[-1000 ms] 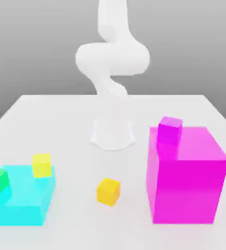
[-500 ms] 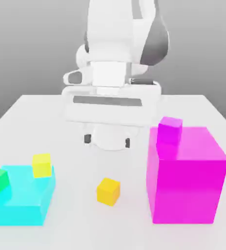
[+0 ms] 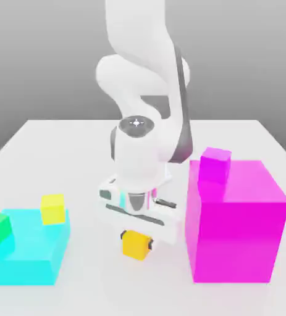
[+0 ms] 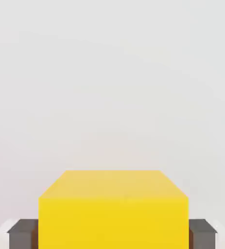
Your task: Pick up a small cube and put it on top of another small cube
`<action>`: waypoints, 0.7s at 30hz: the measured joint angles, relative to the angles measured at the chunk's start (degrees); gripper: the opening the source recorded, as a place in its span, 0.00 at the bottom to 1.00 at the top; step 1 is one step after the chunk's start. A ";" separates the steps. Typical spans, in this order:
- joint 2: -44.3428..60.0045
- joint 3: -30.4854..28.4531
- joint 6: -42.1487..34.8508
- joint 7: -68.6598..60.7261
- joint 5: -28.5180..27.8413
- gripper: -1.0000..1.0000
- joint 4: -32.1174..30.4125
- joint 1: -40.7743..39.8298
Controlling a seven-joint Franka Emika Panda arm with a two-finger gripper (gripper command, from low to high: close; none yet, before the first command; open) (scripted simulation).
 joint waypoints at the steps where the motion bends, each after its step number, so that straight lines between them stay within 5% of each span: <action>1: 0.00 0.00 0.02 0.05 -0.05 0.00 0.00 -0.01; 12: -16.22 0.58 -14.34 -3.50 4.90 0.00 -1.90 -0.84; 21: -16.54 -8.84 -31.88 -2.35 4.83 0.00 15.39 -15.80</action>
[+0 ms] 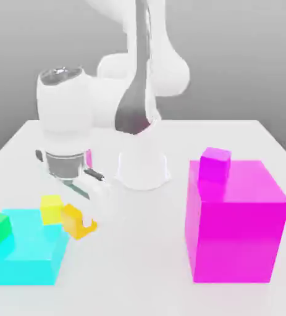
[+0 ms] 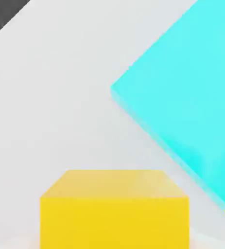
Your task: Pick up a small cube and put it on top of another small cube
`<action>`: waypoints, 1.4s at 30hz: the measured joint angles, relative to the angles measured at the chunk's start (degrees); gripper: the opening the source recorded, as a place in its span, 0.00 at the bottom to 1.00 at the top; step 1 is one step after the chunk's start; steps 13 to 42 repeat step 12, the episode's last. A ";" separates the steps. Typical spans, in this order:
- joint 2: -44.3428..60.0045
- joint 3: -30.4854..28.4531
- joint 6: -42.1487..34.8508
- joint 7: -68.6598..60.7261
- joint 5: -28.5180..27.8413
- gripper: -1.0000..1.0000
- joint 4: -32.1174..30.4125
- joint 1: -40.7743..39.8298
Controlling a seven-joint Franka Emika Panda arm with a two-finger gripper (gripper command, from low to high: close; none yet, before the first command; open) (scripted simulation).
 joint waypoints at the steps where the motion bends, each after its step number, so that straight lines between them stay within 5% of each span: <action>1: 0.11 -0.96 -1.96 0.21 -0.12 0.00 2.07 -1.88; 5: 1.17 -4.31 -8.41 0.87 -0.39 0.00 9.58 -8.62; 8: 6.28 -3.76 -3.53 -0.34 1.39 0.00 9.68 -9.84; 9: 7.95 -3.45 -1.63 -0.78 2.00 1.00 9.40 -9.65; 42: 7.95 -3.45 -1.63 -0.78 2.00 1.00 9.40 -9.65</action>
